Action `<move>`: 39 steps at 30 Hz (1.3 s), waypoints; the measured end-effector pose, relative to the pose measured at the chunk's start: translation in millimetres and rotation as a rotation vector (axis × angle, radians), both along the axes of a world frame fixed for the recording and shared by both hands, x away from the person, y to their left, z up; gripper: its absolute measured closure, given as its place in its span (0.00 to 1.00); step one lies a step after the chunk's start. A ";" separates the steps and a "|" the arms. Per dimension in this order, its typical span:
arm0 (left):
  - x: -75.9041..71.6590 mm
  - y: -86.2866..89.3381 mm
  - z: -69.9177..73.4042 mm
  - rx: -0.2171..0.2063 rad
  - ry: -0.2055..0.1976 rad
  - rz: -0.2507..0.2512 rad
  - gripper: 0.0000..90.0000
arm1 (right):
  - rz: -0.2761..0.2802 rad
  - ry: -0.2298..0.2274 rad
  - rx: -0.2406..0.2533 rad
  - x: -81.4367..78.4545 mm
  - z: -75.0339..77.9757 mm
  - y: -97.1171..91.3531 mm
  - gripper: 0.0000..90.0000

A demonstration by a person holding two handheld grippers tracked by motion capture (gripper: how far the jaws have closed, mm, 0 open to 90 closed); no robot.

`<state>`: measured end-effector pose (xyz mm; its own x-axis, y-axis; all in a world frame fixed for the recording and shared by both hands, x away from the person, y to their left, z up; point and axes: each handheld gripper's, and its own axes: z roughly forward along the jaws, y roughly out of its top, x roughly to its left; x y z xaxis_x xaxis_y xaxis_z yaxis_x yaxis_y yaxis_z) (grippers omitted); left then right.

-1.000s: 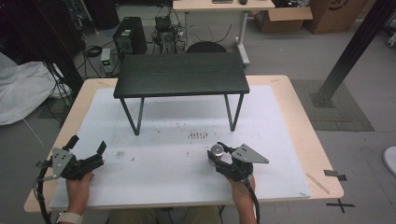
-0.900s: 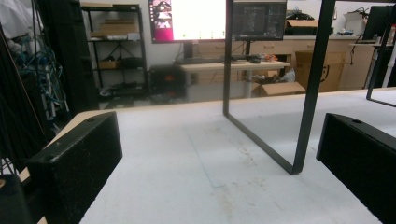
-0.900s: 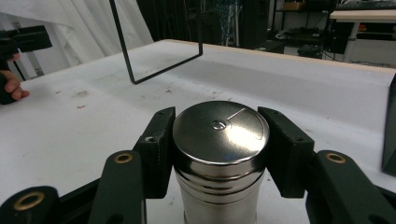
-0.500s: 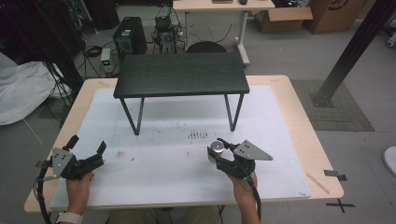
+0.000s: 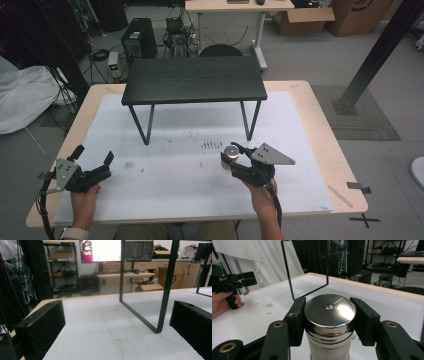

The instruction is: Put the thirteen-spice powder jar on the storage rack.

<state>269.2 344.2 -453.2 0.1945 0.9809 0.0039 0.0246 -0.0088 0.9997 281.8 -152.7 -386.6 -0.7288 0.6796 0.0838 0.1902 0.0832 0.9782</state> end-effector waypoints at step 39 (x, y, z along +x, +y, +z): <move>0.1 0.0 -0.1 -0.002 -0.001 -0.001 0.01 | 0.121 -0.071 0.036 19.0 92.4 20.7 0.55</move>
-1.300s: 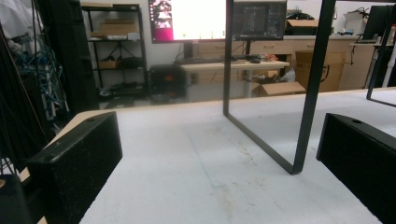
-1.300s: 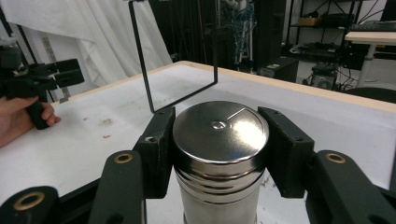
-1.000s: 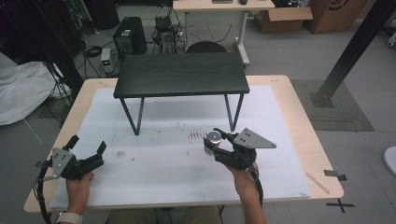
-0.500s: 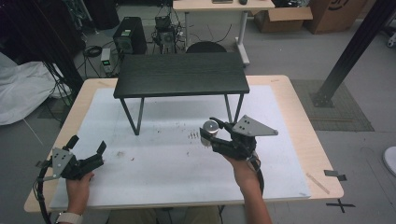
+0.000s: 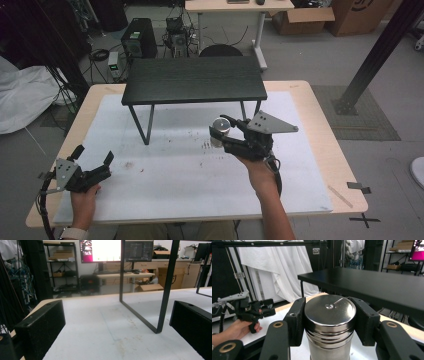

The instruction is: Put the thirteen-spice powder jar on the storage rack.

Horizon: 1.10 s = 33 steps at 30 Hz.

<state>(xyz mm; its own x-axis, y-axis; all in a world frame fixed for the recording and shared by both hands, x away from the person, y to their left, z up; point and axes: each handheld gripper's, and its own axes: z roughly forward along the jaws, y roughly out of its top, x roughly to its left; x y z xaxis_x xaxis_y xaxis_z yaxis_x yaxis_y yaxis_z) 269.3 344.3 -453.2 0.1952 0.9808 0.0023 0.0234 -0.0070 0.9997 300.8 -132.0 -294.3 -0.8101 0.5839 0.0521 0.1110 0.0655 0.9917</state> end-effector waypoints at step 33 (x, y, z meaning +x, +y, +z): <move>0.0 0.1 0.0 -0.002 0.001 0.001 0.01 | 0.061 -0.101 -0.014 43.7 78.8 35.5 0.55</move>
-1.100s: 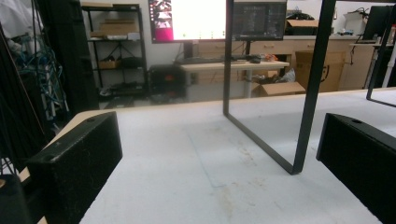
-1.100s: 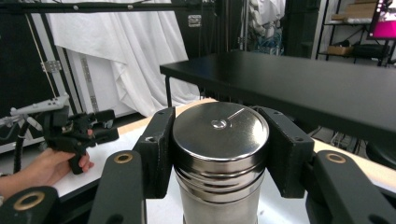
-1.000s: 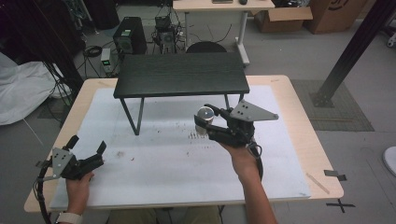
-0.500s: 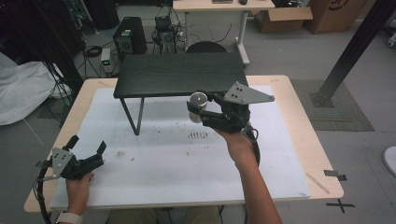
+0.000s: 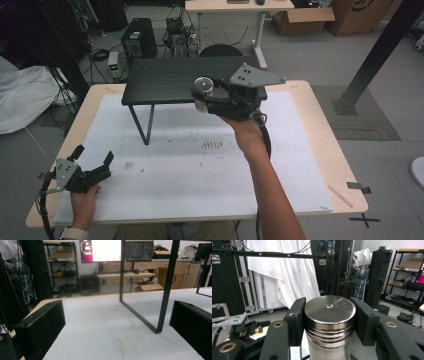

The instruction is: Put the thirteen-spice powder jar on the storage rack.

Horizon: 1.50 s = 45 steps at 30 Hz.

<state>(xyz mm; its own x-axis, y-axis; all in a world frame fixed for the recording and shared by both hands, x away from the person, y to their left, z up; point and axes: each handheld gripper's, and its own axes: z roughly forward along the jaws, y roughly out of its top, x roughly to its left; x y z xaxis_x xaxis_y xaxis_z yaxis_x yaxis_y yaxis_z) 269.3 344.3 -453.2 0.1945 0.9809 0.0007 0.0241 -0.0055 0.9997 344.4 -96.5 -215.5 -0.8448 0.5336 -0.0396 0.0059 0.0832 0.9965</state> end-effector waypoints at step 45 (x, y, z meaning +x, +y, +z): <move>-0.2 0.3 0.1 0.001 0.002 -0.001 0.01 | -0.254 0.093 -0.050 115.5 -5.5 55.7 0.55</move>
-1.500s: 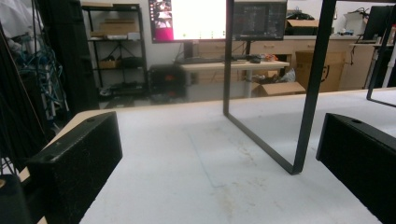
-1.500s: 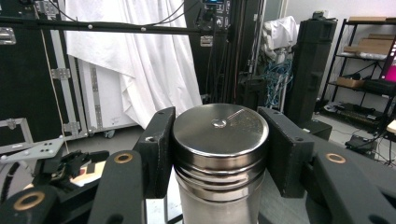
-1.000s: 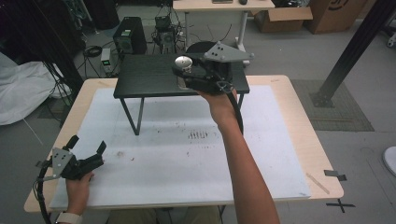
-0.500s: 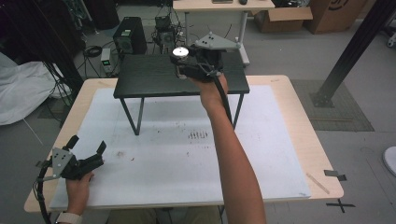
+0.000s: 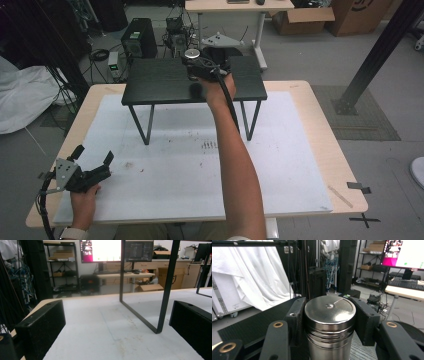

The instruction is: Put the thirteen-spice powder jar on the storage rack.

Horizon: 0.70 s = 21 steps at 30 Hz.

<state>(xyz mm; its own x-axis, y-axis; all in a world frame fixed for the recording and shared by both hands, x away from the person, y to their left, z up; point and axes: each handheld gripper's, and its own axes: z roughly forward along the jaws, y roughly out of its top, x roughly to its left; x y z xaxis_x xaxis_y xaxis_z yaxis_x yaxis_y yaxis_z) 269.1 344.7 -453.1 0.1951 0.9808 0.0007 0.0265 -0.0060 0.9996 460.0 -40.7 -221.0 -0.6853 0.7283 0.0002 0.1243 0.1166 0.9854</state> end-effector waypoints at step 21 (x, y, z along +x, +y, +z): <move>0.3 -0.1 0.1 0.000 0.000 -0.001 0.01 | 0.012 0.085 -0.032 8.6 -10.3 8.8 0.54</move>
<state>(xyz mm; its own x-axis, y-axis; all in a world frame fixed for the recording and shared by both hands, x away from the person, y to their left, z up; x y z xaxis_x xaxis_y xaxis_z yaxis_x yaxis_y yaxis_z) 269.4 344.5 -453.1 0.1961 0.9806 0.0009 0.0261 -0.0061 0.9996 468.5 -32.0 -231.3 -0.6924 0.7207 0.0353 0.2053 0.1499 0.9672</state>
